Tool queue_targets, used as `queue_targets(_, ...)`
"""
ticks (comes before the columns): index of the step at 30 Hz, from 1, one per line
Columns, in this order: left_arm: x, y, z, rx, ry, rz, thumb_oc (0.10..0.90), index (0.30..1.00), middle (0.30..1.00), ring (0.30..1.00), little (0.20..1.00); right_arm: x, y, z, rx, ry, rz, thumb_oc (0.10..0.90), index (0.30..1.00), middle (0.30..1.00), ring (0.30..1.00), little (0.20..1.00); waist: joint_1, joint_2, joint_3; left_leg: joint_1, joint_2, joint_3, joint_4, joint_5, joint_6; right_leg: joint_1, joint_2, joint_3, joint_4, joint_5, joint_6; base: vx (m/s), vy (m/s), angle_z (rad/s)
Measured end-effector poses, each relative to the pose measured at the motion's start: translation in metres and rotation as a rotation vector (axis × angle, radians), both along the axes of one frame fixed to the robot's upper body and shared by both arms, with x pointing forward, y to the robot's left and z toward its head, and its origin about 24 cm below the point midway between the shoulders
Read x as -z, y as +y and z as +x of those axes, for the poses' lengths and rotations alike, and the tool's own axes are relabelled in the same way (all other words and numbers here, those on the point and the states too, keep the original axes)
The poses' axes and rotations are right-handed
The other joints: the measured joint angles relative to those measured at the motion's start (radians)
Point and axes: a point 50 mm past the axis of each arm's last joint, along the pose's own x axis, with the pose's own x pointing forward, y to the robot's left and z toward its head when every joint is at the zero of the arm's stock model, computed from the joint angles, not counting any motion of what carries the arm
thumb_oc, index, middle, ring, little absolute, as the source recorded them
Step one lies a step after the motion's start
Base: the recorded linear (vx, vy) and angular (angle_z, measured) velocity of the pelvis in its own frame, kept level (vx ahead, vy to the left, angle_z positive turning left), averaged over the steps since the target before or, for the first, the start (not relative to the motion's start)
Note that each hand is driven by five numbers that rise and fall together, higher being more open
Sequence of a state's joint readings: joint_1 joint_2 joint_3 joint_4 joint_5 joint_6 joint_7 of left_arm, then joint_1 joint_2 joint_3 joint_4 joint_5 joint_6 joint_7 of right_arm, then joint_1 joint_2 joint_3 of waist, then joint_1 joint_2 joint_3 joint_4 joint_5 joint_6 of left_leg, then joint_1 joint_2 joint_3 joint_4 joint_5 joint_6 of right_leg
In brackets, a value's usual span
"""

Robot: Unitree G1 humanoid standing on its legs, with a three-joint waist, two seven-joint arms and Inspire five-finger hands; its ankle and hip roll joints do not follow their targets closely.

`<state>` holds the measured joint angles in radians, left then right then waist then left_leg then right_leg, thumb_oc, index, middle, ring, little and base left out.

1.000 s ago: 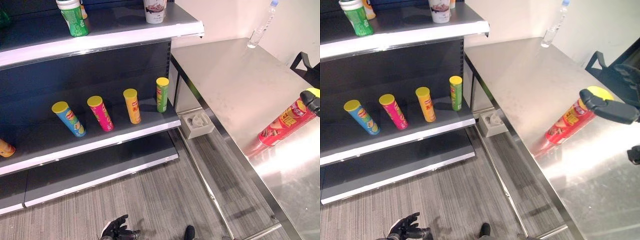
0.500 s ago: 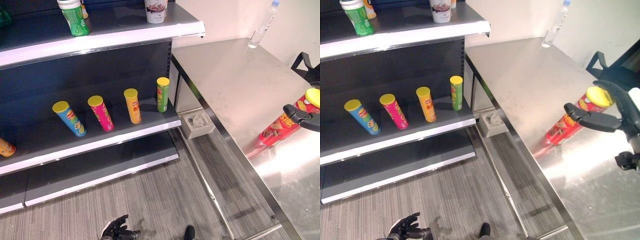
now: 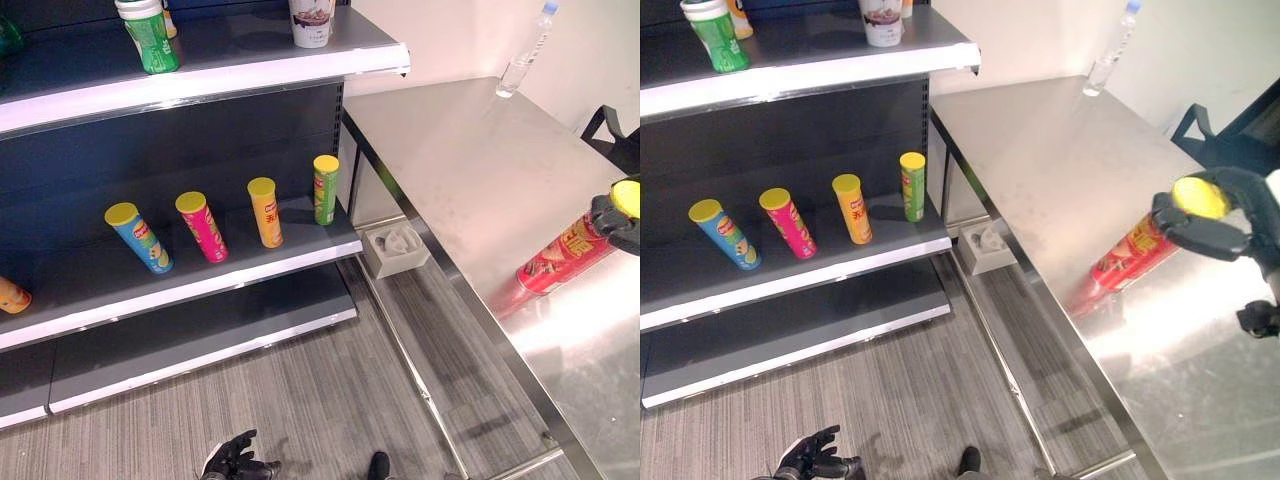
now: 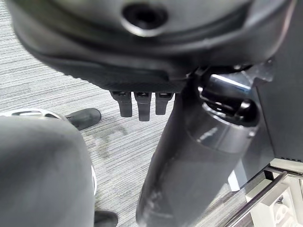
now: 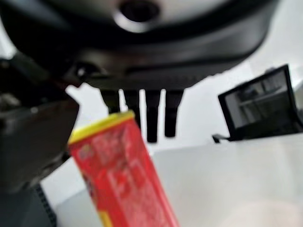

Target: Put the goods on the table back onto the shelves and tidy them up.

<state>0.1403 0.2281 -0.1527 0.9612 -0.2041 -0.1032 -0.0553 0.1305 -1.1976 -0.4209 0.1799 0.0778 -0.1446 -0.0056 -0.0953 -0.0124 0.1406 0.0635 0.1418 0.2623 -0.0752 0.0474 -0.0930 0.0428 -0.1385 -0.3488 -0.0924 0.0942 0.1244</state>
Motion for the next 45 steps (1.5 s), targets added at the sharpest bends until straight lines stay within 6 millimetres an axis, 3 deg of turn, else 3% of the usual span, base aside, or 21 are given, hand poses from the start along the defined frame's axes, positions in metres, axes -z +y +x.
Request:
queue_targets(19, -0.002, 0.003, -0.001, -0.017, -0.011, 0.003, 0.800, 0.900, 0.900, 0.900, 0.900, 0.008, 0.009, 0.002, -0.010, -0.050, 0.020, 0.400, 0.300, 0.300, 0.300, 0.300, 0.025, 0.000, -0.002, 0.009, -0.003, -0.009, -0.001, 0.001, -0.001, 0.013, -0.002, -0.006, 0.000, 0.002, -0.002, -0.01, 0.024, 0.01)
queue_targets(23, -0.003, 0.002, 0.002, -0.016, -0.022, 0.003, 0.800, 0.900, 0.900, 0.900, 0.900, -0.003, 0.022, 0.012, -0.059, -0.128, 0.024, 0.400, 0.300, 0.300, 0.300, 0.300, 0.034, -0.002, -0.003, 0.011, -0.006, -0.009, -0.003, 0.001, -0.003, 0.014, -0.005, -0.006, 0.001, 0.006, -0.007, -0.04, 0.118, 0.00)
queue_targets(26, -0.004, 0.003, 0.006, -0.015, -0.031, 0.008, 0.800, 0.900, 0.900, 0.900, 0.900, -0.028, 0.049, 0.018, -0.166, -0.280, 0.010, 0.400, 0.300, 0.300, 0.300, 0.300, 0.039, -0.009, -0.007, 0.017, -0.024, -0.011, -0.015, 0.004, -0.001, 0.015, -0.020, -0.006, 0.002, 0.010, -0.011, -0.11, 0.227, 0.02)
queue_targets(29, -0.005, 0.003, 0.010, -0.016, -0.042, 0.010, 0.800, 0.900, 0.900, 0.900, 0.900, -0.041, 0.057, 0.020, -0.192, -0.365, 0.003, 0.400, 0.300, 0.300, 0.300, 0.300, 0.051, -0.015, -0.008, 0.017, -0.048, -0.010, -0.015, 0.003, 0.011, 0.002, -0.048, -0.003, 0.023, 0.012, -0.002, -0.13, 0.150, 0.01)
queue_targets(32, -0.009, 0.015, 0.016, -0.048, -0.063, 0.040, 0.800, 0.900, 0.900, 0.900, 0.900, -0.043, 0.062, 0.024, -0.205, -0.388, 0.008, 0.400, 0.300, 0.300, 0.300, 0.300, 0.054, -0.026, -0.006, -0.012, -0.071, -0.023, -0.013, 0.011, 0.041, -0.047, -0.082, 0.012, 0.109, -0.008, 0.015, -0.15, 0.076, 0.17)
queue_targets(34, -0.015, 0.037, 0.017, -0.083, -0.076, 0.091, 0.800, 0.900, 0.900, 0.900, 0.900, -0.031, 0.068, 0.030, -0.234, -0.334, 0.012, 0.400, 0.300, 0.300, 0.300, 0.300, 0.059, -0.051, -0.007, -0.011, -0.069, -0.043, -0.011, 0.018, 0.051, -0.055, -0.083, 0.072, 0.144, -0.048, 0.057, -0.06, -0.048, 0.37)
queue_targets(35, -0.019, 0.047, 0.018, -0.107, -0.084, 0.113, 0.800, 0.900, 0.900, 0.900, 0.900, -0.028, 0.071, 0.031, -0.253, -0.326, 0.013, 0.400, 0.300, 0.300, 0.300, 0.300, 0.068, -0.063, -0.001, -0.017, -0.073, -0.061, -0.005, 0.024, 0.051, -0.031, -0.065, 0.104, 0.125, -0.078, 0.059, -0.03, -0.097, 0.47)
queue_targets(37, -0.020, 0.051, 0.017, -0.119, -0.086, 0.125, 0.800, 0.900, 0.900, 0.900, 0.900, -0.028, 0.071, 0.031, -0.253, -0.324, 0.014, 0.400, 0.300, 0.300, 0.300, 0.300, 0.069, -0.059, 0.001, -0.031, -0.066, -0.113, 0.003, 0.032, 0.049, 0.013, -0.014, 0.195, 0.066, -0.094, 0.040, -0.02, -0.098, 0.66)
queue_targets(39, -0.017, 0.046, 0.015, -0.163, -0.087, 0.104, 0.800, 0.900, 0.900, 0.900, 0.900, -0.029, 0.070, 0.030, -0.250, -0.330, 0.014, 0.400, 0.300, 0.300, 0.300, 0.300, 0.073, -0.054, 0.001, -0.053, -0.061, -0.159, 0.026, 0.036, 0.046, 0.068, 0.019, 0.231, -0.001, -0.085, 0.027, -0.06, -0.111, 0.77)
queue_targets(41, -0.013, 0.036, 0.009, -0.163, -0.073, 0.073, 0.800, 0.900, 0.900, 0.900, 0.900, -0.031, 0.070, 0.029, -0.251, -0.341, 0.012, 0.400, 0.300, 0.300, 0.300, 0.300, 0.096, -0.048, 0.013, -0.113, -0.055, -0.186, 0.109, 0.038, 0.044, 0.076, 0.033, 0.183, 0.000, -0.087, 0.010, -0.14, -0.076, 0.97)
queue_targets(42, -0.011, 0.029, 0.009, -0.164, -0.071, 0.053, 0.800, 0.900, 0.900, 0.900, 0.900, -0.039, 0.073, 0.026, -0.262, -0.373, 0.002, 0.400, 0.300, 0.300, 0.300, 0.300, 0.099, -0.039, 0.040, -0.178, -0.046, -0.211, 0.171, 0.062, 0.008, 0.073, 0.049, 0.136, -0.001, -0.090, -0.015, -0.19, 0.065, 1.14)
queue_targets(43, -0.011, 0.028, 0.010, -0.167, -0.072, 0.049, 0.800, 0.900, 0.900, 0.900, 0.900, -0.044, 0.080, 0.024, -0.292, -0.391, -0.010, 0.400, 0.300, 0.300, 0.300, 0.300, 0.118, -0.032, 0.057, -0.196, -0.031, -0.210, 0.174, 0.087, -0.026, 0.066, 0.060, 0.129, -0.007, -0.095, -0.047, -0.14, 0.124, 0.81)
queue_targets(44, -0.012, 0.033, 0.008, -0.213, -0.079, 0.040, 0.800, 0.900, 0.900, 0.900, 0.900, -0.047, 0.090, 0.023, -0.346, -0.393, -0.024, 0.400, 0.300, 0.300, 0.300, 0.300, 0.135, -0.069, 0.079, -0.207, -0.024, -0.205, 0.183, 0.090, -0.080, 0.048, 0.024, 0.112, 0.000, -0.049, -0.104, -0.13, 0.248, 0.19)
queue_targets(45, -0.018, 0.041, 0.014, -0.264, -0.128, 0.041, 0.800, 0.900, 0.900, 0.900, 0.900, -0.056, 0.104, 0.023, -0.407, -0.410, -0.046, 0.400, 0.300, 0.300, 0.300, 0.300, 0.132, -0.108, 0.100, -0.227, 0.012, -0.149, 0.340, -0.004, -0.045, 0.038, -0.018, 0.108, 0.001, -0.032, -0.102, -0.02, 0.324, 0.17)
